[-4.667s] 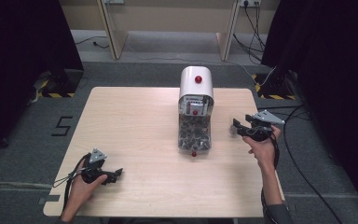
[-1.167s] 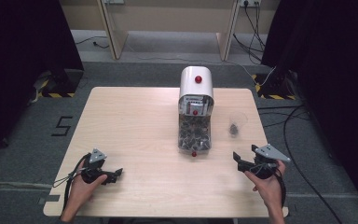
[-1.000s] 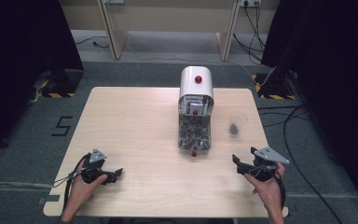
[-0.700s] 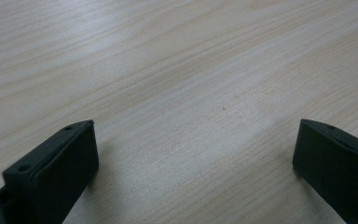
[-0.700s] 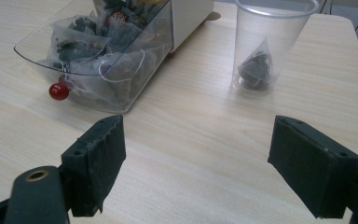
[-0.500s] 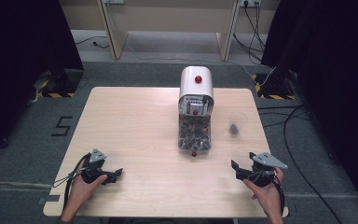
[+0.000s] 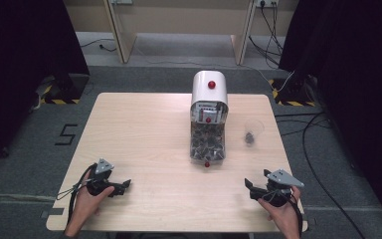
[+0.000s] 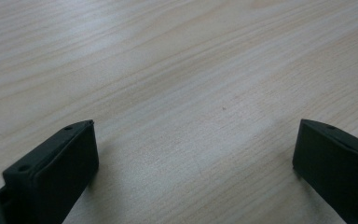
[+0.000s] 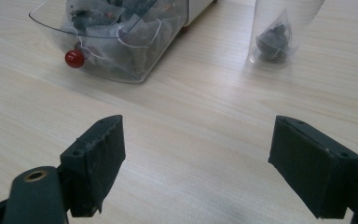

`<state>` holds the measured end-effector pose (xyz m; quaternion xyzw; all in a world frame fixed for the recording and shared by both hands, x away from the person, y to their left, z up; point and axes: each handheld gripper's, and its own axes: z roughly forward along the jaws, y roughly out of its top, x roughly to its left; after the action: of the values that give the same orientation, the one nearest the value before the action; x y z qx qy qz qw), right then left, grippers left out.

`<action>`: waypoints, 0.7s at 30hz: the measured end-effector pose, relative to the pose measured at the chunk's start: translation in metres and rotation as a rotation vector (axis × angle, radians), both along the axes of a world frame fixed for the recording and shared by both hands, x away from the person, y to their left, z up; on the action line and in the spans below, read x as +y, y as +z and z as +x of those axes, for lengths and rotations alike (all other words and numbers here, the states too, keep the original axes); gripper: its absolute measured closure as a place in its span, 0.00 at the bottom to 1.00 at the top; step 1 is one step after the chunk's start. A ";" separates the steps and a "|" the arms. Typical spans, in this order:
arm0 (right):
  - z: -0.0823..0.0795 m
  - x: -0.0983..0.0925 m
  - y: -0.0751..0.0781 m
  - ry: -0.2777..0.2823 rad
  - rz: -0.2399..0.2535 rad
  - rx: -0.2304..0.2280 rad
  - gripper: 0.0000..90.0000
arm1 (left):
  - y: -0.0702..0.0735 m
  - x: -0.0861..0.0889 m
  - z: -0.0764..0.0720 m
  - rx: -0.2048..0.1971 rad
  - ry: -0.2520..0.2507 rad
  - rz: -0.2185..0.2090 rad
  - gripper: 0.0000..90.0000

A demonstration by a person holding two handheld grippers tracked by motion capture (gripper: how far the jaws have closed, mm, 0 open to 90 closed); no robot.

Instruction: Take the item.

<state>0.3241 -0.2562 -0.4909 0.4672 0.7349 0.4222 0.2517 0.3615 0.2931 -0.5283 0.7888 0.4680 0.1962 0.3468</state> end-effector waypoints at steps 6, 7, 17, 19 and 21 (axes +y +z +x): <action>-0.006 0.001 -0.003 0.003 -0.002 0.007 0.21 | 0.000 0.000 0.000 0.000 0.000 0.000 0.00; -0.007 0.001 -0.004 0.007 -0.003 0.010 0.21 | 0.000 0.000 0.000 0.000 0.000 0.000 0.00; -0.013 0.004 -0.008 0.017 -0.001 0.022 0.20 | 0.000 0.000 0.000 0.000 0.000 0.000 0.00; -0.015 0.005 -0.008 0.019 0.002 0.023 0.20 | 0.000 0.000 0.000 0.000 0.000 0.000 0.00; -0.017 0.005 -0.009 0.019 0.003 0.025 0.20 | 0.000 0.000 0.000 0.000 0.000 0.000 0.00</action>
<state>0.3070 -0.2511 -0.5000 0.4659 0.7418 0.4196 0.2378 0.3615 0.2930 -0.5283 0.7888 0.4681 0.1962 0.3467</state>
